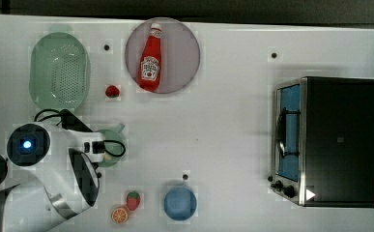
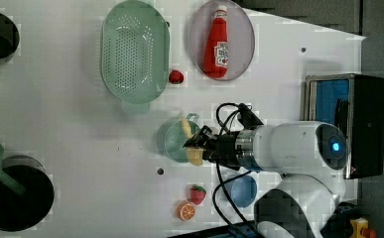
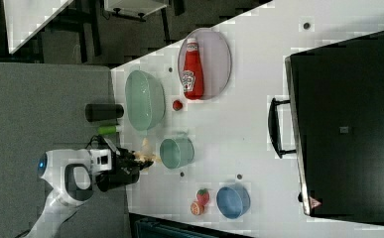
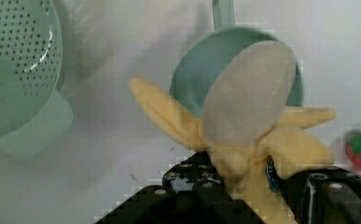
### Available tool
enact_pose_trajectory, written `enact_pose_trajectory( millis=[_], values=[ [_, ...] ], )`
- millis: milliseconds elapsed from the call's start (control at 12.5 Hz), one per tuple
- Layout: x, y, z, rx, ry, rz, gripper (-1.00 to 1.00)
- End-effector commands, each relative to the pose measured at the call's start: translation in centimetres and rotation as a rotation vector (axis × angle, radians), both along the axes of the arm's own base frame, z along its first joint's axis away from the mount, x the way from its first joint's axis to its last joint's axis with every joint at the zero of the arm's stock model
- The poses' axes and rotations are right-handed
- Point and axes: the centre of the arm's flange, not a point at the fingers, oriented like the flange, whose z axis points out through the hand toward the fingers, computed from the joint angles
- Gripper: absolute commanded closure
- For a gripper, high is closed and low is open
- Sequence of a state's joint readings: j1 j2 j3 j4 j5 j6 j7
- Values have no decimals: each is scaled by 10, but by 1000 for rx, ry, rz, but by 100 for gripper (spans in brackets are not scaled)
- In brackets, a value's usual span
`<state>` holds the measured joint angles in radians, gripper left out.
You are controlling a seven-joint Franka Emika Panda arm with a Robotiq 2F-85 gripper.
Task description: Pick Banana and place it in mug.
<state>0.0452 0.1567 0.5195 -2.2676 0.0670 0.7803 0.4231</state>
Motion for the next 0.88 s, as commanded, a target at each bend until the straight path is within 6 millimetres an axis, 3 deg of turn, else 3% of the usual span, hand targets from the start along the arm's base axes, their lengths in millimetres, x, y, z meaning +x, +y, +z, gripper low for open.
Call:
enact_pose_trajectory(
  millis=[80, 240, 400, 640, 880],
  values=[
    [14, -19, -28, -11, -33, -115, 26],
    [11, -22, -44, -7, -28, -122, 18],
    [8, -24, -57, 1, -22, -127, -24],
    [10, -23, -55, 16, -46, -129, -91],
    [18, -28, -30, 18, -96, -141, -100]
  ],
)
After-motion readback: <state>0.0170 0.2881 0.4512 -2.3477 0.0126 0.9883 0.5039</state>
